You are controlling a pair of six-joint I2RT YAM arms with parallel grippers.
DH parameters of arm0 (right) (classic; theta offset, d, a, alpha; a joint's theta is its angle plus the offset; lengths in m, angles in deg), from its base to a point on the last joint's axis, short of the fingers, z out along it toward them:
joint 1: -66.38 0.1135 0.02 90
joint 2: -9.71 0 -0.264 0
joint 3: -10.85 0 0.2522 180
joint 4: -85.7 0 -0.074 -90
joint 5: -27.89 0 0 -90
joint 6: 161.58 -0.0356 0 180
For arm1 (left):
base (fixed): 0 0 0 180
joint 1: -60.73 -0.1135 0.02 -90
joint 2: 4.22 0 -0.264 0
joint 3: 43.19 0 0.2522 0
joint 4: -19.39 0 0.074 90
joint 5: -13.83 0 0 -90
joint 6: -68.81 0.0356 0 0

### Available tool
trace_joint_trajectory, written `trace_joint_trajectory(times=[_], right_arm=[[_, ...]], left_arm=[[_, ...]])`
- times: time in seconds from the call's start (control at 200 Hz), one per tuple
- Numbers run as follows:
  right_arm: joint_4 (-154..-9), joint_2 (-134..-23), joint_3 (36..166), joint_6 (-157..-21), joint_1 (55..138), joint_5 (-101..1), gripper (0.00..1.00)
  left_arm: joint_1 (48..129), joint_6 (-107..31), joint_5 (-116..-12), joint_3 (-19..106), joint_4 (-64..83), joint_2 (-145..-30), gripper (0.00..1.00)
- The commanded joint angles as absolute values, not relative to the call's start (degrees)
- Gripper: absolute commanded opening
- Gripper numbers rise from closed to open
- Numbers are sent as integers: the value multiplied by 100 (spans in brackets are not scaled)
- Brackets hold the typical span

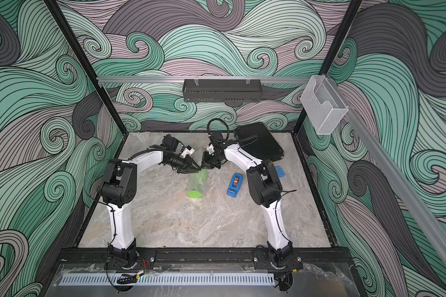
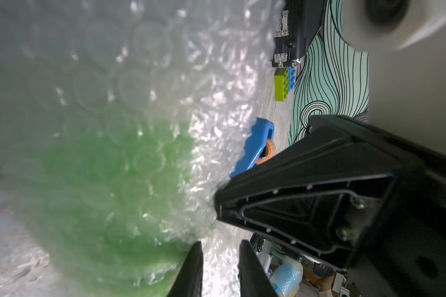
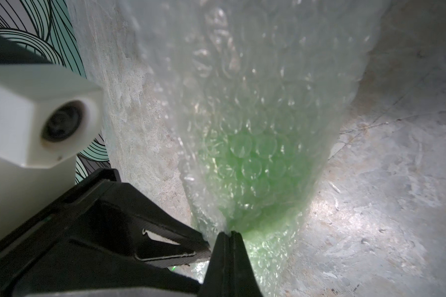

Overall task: Wrap wine glasses in bubble wrap
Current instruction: Wrap the wine glass in bubble wrap.

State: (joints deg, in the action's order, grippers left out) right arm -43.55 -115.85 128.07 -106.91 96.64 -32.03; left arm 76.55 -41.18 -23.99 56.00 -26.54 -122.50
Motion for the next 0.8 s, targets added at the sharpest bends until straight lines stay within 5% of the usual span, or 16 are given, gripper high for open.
trace_joint_trajectory(times=[0.0,0.28,0.555,0.795], right_arm=[[-4305,-11690,12791,-10606,9637,-3165,0],[-4407,-11670,12628,-10613,9600,-3162,0],[-4490,-11634,12561,-10639,9615,-3103,0],[-4502,-11606,12527,-10641,9626,-3067,0]], left_arm=[[7659,-4113,-3185,5511,-3114,-12340,29],[7641,-4157,-3083,5640,-3389,-11562,50],[7581,-3876,-4081,5823,-3773,-11571,74],[7585,-3682,-4041,6273,-3943,-12257,79]])
